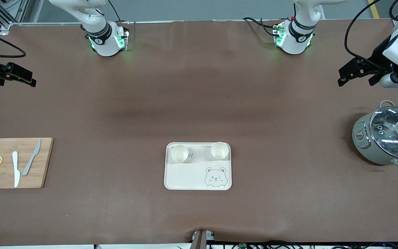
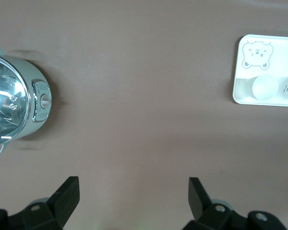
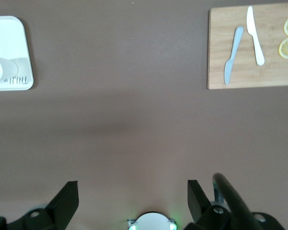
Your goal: Place white IKEA cup upright on tray with both arms
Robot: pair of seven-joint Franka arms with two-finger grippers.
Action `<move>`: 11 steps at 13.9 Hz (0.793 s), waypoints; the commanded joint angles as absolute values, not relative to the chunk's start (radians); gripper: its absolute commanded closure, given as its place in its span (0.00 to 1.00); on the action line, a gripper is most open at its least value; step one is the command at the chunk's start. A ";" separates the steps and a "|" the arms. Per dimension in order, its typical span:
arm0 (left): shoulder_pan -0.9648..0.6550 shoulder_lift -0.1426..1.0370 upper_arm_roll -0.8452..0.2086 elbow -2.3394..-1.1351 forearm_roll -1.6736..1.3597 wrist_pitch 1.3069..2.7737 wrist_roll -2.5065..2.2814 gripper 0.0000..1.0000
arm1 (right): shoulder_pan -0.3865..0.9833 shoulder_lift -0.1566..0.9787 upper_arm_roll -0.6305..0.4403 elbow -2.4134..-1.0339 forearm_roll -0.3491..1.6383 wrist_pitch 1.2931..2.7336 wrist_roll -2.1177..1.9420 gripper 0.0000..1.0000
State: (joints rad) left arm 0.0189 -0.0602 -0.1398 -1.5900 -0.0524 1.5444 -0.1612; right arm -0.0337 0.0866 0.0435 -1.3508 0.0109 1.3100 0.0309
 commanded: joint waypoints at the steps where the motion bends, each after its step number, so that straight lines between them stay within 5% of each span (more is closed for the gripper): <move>1: 0.026 -0.069 -0.140 -1.586 -0.072 1.503 -0.156 0.00 | -0.003 0.045 0.022 -1.391 -0.012 1.330 -0.006 0.00; 11: 0.028 -0.075 -0.153 -1.591 0.012 1.499 -0.140 0.00 | 0.009 -0.028 -0.043 -1.482 -0.012 1.393 -0.093 0.00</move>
